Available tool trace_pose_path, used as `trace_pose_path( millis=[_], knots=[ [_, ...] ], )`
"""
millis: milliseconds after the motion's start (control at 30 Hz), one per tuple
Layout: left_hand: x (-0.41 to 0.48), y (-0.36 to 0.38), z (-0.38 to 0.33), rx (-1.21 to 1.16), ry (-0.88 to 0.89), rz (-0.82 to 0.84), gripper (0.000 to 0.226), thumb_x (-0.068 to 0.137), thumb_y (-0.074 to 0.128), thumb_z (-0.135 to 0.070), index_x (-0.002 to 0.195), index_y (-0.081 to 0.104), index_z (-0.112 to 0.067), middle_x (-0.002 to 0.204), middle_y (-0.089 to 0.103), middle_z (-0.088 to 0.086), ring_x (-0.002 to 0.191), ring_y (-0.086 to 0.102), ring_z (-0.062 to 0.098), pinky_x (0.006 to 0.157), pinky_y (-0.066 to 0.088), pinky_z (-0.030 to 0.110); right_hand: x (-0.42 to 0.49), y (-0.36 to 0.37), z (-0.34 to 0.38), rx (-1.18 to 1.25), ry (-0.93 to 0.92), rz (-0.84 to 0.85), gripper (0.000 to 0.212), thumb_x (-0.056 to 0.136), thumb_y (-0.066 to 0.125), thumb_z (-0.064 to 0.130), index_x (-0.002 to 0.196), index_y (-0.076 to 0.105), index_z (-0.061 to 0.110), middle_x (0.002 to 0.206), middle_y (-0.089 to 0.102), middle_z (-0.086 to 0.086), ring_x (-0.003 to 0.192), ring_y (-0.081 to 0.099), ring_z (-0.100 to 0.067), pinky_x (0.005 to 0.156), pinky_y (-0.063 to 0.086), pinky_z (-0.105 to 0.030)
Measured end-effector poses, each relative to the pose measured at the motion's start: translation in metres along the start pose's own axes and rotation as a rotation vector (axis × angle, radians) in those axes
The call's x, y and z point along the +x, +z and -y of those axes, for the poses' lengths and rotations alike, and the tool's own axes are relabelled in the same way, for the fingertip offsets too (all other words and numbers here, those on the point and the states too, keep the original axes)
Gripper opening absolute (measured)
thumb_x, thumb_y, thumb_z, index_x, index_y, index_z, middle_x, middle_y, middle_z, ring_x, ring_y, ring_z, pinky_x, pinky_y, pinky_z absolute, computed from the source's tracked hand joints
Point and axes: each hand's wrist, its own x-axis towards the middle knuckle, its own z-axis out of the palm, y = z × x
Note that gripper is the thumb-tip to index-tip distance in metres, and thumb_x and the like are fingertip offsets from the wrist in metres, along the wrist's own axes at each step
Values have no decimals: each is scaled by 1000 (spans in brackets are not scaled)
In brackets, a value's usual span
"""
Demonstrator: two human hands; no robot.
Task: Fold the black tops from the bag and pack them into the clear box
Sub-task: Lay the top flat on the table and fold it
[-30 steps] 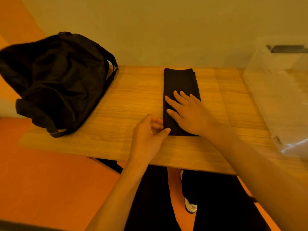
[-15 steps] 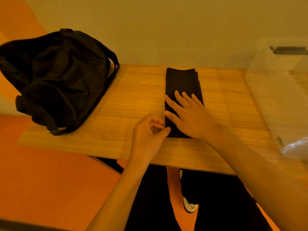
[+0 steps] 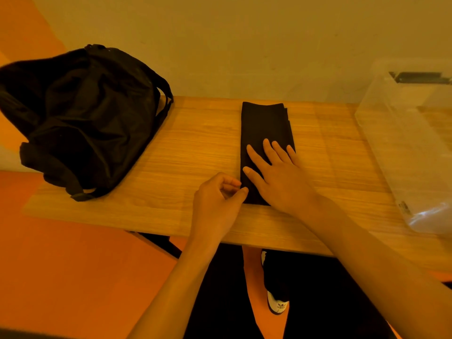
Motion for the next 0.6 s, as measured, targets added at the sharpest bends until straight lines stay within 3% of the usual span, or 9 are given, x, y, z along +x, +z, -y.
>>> trace_pose_path(
  millis=[100, 233, 333, 433, 600],
  knots=[
    [7, -1, -5, -44, -18, 10, 6, 91, 74, -31, 90, 70, -27, 83, 72, -6, 67, 69, 13, 75, 61, 42, 1, -12, -10, 166, 86, -143, 58, 104, 23, 55, 157, 29, 32, 163, 28, -8, 151, 24, -28, 123, 17, -46],
    [29, -2, -16, -34, -57, 54, 10, 94, 72, -29, 99, 68, -21, 87, 73, -2, 58, 69, 8, 60, 55, 28, 1, -29, -46, 384, 339, -261, 35, 103, 51, 37, 133, 59, 22, 131, 60, -5, 119, 54, -19, 95, 45, -33],
    [47, 1, -18, -47, -45, 40, 11, 91, 75, -25, 97, 69, -19, 87, 74, 0, 53, 65, 6, 57, 52, 26, -3, -32, -57, 582, 420, -202, 26, 100, 60, 32, 122, 65, 20, 109, 64, 4, 95, 56, -9, 74, 43, -22],
    [60, 9, -19, -17, -31, 48, 14, 90, 77, -26, 98, 69, -18, 86, 73, -1, 52, 63, 4, 58, 50, 26, -17, -35, -62, 597, 473, -236, 17, 98, 63, 35, 110, 64, 24, 94, 63, 9, 81, 55, -4, 61, 38, -18],
    [83, 16, -28, 30, -37, 55, 31, 88, 78, -35, 111, 66, -17, 90, 72, 1, 58, 64, 8, 61, 50, 27, -64, -49, -56, 606, 535, -2, 30, 95, 61, 49, 84, 67, 21, 79, 66, 1, 77, 61, -13, 65, 46, -30]
  ],
)
